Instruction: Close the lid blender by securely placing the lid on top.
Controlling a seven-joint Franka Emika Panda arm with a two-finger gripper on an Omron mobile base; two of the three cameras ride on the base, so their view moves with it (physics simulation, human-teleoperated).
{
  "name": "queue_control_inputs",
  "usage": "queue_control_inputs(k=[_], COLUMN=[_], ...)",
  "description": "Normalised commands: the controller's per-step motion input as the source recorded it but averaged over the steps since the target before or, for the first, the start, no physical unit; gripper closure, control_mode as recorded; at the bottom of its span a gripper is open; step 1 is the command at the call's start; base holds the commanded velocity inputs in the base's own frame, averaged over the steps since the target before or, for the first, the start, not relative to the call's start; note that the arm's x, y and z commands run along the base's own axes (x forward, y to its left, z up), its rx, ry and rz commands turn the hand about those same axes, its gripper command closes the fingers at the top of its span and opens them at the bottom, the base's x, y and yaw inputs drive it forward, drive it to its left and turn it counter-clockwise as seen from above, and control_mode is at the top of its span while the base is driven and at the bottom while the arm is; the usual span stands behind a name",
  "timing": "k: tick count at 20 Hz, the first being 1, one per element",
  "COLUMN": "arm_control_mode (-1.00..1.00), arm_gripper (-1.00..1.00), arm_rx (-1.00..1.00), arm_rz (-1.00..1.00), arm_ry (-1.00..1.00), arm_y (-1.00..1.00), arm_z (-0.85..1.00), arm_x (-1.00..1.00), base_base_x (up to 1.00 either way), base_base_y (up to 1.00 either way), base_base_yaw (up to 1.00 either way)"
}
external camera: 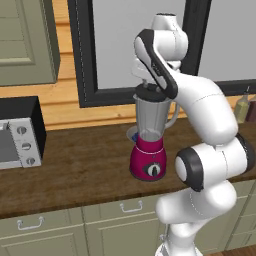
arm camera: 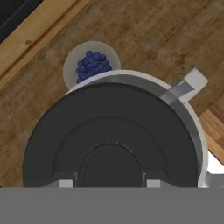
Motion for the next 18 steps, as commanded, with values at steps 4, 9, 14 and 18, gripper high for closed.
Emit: queue_control_inputs(k=[4, 9, 14, 18], arm_control_mode=[-1.00, -1.00, -1.00, -1.00], arm_gripper=[1.00, 1.00, 1.00, 1.00], arm_rx=[-0.02, -0.04, -0.04, -0.04], arm_rz=[-0.01, 0.00, 0.00, 0.00], arm_ry=[-0.08, 0.00, 0.06, 0.07], arm_y=[-0.21, -0.01, 0.00, 0.00], arm_z=[0.06, -0.08, -0.31, -0.37], arm_x=[-0.11, -0.02, -0.02, -0.06], base_base_x=[0.00, 0.00, 0.00, 0.00], base_base_y=[0.00, 0.00, 0.00, 0.00], base_base_yaw=[0.00, 0.00, 0.00, 0.00])
